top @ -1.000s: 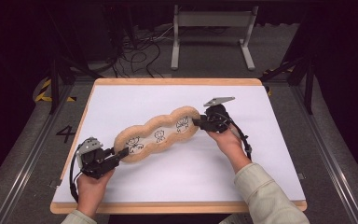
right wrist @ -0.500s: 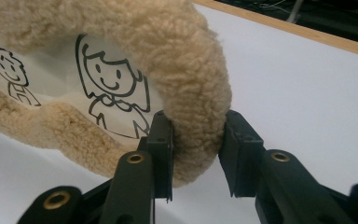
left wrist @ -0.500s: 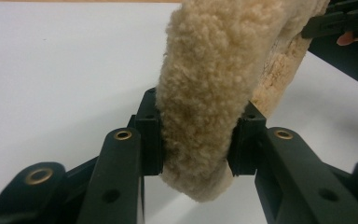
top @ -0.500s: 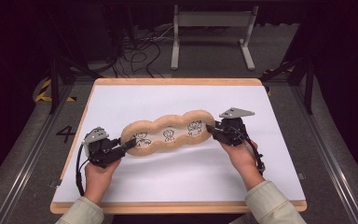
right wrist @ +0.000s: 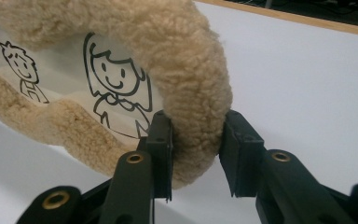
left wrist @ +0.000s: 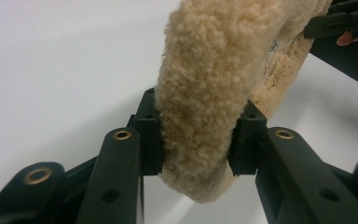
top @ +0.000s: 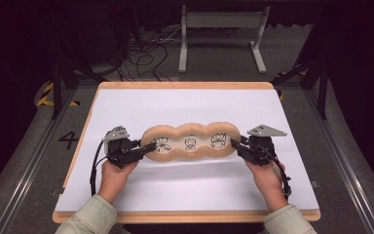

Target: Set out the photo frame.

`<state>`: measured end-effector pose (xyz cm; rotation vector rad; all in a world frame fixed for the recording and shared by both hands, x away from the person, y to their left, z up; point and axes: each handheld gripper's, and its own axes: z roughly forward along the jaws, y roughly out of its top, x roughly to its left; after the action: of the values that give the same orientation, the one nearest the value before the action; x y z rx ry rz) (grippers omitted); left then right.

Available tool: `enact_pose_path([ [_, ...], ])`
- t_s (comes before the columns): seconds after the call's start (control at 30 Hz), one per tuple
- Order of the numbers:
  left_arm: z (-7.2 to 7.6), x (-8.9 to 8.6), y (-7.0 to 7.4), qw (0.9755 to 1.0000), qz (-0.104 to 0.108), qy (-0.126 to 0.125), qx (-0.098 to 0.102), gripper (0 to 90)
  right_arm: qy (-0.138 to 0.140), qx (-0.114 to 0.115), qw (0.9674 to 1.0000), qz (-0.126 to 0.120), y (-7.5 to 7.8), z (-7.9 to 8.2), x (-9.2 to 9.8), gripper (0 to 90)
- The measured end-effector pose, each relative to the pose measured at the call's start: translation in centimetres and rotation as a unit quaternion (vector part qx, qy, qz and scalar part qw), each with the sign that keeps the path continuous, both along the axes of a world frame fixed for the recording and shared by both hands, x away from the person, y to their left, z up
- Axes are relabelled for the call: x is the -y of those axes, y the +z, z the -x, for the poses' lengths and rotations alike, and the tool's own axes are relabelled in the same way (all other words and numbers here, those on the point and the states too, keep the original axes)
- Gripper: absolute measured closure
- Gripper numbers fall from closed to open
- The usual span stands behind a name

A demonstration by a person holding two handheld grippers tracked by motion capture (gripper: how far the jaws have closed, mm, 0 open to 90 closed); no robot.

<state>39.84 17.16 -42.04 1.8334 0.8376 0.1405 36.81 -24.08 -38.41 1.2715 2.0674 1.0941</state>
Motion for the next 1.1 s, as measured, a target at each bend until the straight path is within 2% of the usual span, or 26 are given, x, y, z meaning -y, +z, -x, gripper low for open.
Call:
enact_pose_path([
  [0.23, -1.3, 1.0, -0.8, 0.9994, -0.010, -0.028, -0.017, 63.3, -0.013, -0.005, 0.9999, -0.003, -0.7, 0.7, 1.0, 67.2],
  [0.4, -1.9, 1.3, -1.3, 0.9988, -0.017, -0.037, -0.025, 63.0, -0.017, -0.012, 0.9998, -0.003, -1.2, 0.9, 1.4, 67.1],
  [0.53, -2.1, 1.4, -1.6, 0.9983, -0.021, -0.041, -0.036, 62.9, -0.017, -0.020, 0.9996, -0.004, -1.8, 1.0, 1.5, 67.0],
  [0.87, -2.2, 1.3, -2.0, 0.9970, -0.039, -0.049, -0.045, 62.8, -0.008, -0.041, 0.9991, -0.010, -3.0, 0.8, 1.7, 66.6],
  [1.1, -2.3, 1.4, -2.1, 0.9964, -0.052, -0.050, -0.046, 60.2, 0.003, -0.038, 0.9992, -0.013, -3.0, 1.1, 1.8, 66.4],
])
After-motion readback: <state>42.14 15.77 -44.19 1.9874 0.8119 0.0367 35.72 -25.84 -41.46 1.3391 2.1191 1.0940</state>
